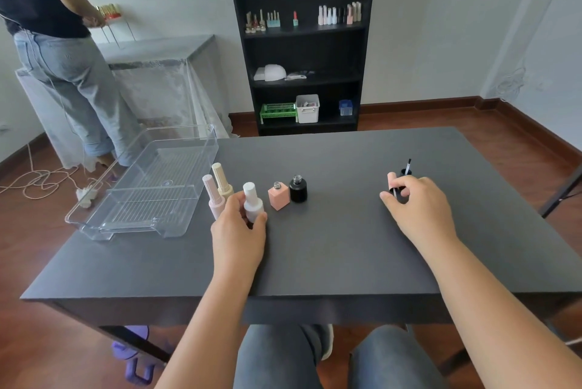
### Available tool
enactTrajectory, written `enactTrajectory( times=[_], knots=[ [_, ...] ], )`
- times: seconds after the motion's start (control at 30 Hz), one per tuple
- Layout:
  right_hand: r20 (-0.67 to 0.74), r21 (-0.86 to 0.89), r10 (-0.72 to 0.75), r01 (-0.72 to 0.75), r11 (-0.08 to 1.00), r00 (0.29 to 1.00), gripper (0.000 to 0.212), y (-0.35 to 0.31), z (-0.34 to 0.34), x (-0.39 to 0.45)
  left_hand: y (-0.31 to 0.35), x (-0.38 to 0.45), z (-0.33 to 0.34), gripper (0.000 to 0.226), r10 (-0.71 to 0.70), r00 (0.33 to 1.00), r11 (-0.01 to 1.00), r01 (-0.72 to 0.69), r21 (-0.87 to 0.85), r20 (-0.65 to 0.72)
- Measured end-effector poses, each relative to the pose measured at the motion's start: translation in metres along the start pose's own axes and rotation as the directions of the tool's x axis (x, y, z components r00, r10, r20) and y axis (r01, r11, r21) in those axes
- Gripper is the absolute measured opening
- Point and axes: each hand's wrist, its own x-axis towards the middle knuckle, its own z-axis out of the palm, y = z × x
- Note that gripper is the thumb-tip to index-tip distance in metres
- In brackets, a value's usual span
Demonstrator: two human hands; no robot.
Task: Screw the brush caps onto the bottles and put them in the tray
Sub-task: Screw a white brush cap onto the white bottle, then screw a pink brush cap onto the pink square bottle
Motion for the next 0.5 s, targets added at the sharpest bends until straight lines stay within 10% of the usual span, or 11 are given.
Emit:
enactTrajectory(
  times=[0.5],
  knots=[
    [0.031, -0.077, -0.027, 0.029, 0.997, 0.999, 0.021, -0.006, 0.002, -0.002, 0.016, -0.021, 0.003, 0.072, 0.453, 0.883, 0.890, -0.455, 0.011, -0.123]
  ],
)
